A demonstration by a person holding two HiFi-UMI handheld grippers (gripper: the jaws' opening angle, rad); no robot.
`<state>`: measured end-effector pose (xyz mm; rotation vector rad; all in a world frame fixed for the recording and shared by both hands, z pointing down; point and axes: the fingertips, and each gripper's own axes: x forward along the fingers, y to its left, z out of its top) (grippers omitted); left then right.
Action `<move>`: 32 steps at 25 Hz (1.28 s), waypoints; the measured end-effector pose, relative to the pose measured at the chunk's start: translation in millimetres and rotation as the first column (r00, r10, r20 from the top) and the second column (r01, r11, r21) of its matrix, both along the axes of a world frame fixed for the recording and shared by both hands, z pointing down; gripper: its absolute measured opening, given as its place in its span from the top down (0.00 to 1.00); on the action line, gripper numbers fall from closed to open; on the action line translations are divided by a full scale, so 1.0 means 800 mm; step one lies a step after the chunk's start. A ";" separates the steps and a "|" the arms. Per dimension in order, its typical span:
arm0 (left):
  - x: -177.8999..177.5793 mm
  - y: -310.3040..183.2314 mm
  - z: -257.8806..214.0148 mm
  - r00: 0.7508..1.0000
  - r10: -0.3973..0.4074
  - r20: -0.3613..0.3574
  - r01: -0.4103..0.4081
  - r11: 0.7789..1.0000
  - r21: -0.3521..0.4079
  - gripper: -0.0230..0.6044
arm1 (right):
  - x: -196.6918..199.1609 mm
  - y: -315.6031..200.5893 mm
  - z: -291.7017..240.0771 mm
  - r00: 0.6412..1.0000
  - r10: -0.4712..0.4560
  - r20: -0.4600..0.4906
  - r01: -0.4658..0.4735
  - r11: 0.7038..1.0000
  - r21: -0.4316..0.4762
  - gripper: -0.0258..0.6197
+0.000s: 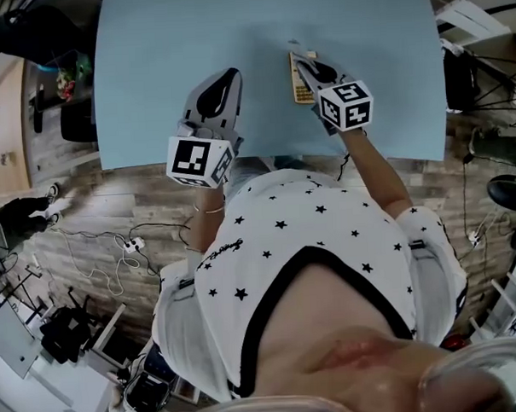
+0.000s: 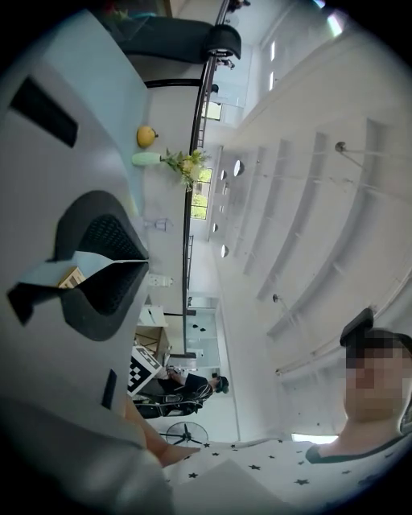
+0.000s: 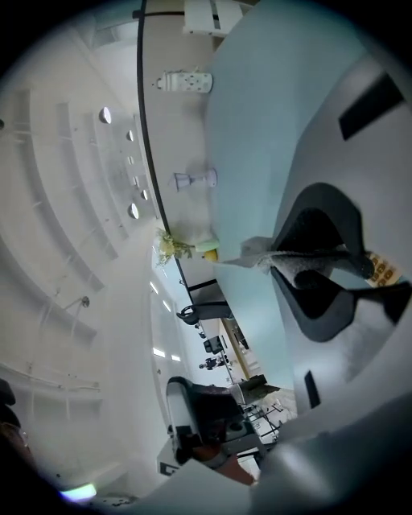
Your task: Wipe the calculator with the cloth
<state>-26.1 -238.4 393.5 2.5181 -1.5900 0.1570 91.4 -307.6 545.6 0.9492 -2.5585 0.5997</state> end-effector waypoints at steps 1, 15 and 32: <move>-0.002 0.000 0.000 1.000 -0.008 0.000 0.008 1.000 0.000 0.91 | -0.004 -0.001 0.008 1.000 -0.011 -0.014 0.011 1.000 -0.009 0.89; -0.053 -0.019 0.000 0.999 -0.026 -0.025 0.026 1.000 -0.010 0.91 | -0.029 -0.012 0.084 0.985 -0.007 -0.171 -0.012 0.994 -0.110 0.89; -0.060 -0.031 0.007 0.999 0.022 -0.042 -0.023 0.999 -0.025 0.91 | -0.011 -0.026 0.093 0.980 0.066 -0.187 -0.091 0.988 -0.123 0.89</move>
